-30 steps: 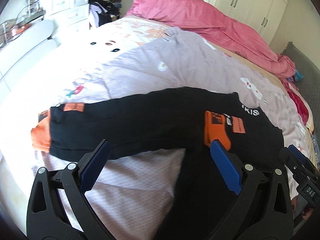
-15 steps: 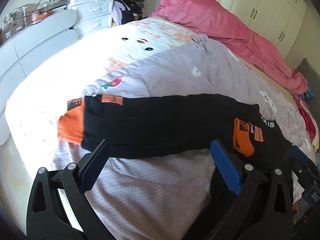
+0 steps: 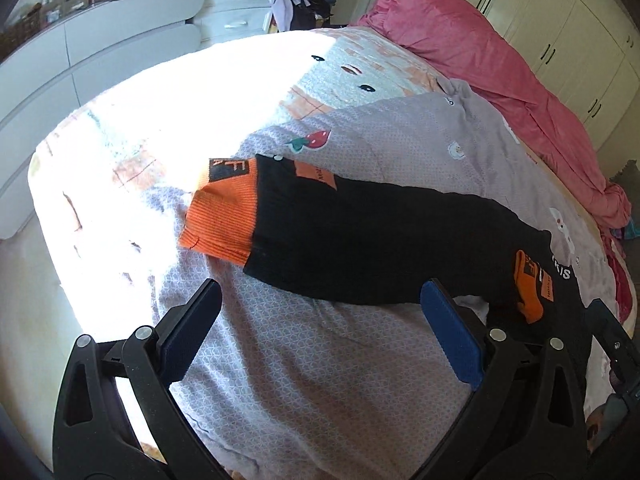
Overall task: Fold small clothes
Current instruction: 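Move the left tool to the other sleeve's orange cuff, then grasp the orange cuff with the left tool and lift the sleeve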
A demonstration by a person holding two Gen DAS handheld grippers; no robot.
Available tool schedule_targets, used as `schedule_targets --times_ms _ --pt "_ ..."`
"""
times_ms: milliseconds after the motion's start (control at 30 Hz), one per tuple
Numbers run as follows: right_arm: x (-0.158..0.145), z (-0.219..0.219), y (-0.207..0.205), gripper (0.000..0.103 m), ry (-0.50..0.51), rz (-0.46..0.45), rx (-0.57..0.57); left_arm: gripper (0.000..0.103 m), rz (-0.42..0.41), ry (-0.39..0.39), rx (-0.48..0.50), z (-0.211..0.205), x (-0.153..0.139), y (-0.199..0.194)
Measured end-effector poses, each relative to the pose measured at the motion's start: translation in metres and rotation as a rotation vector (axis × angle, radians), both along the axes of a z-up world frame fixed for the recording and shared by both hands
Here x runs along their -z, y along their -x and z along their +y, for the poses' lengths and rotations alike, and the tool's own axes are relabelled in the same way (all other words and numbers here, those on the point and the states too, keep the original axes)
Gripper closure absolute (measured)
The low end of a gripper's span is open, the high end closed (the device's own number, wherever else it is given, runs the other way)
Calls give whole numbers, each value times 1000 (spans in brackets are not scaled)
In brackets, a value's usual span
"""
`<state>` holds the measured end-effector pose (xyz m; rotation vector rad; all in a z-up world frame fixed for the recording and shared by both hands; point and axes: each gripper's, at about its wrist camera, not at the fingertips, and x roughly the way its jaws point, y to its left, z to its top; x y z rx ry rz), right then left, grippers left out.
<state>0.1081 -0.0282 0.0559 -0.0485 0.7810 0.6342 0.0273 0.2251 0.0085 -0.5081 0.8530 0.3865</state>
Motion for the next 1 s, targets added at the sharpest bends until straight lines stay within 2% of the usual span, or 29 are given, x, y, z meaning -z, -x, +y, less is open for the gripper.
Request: schedule_targets --times_ms 233,433,533,767,867,933,1000 --pt "10 12 2 7 8 22 -20 11 -28 114 -45 24 18 7" --pt "16 16 2 7 17 35 -24 29 -45 185 -91 44 34 4" --pt "20 14 -1 7 17 44 -14 39 -58 190 -121 52 38 2" --pt "29 2 -8 7 7 73 34 54 -88 189 -172 70 37 -8" --pt "31 -3 -10 7 6 80 50 69 -90 179 -182 75 35 -12" --pt "31 -7 -10 7 6 84 61 87 -97 187 -182 76 35 -14" --pt "31 -10 -11 7 4 84 69 93 -113 194 -180 78 32 -14"
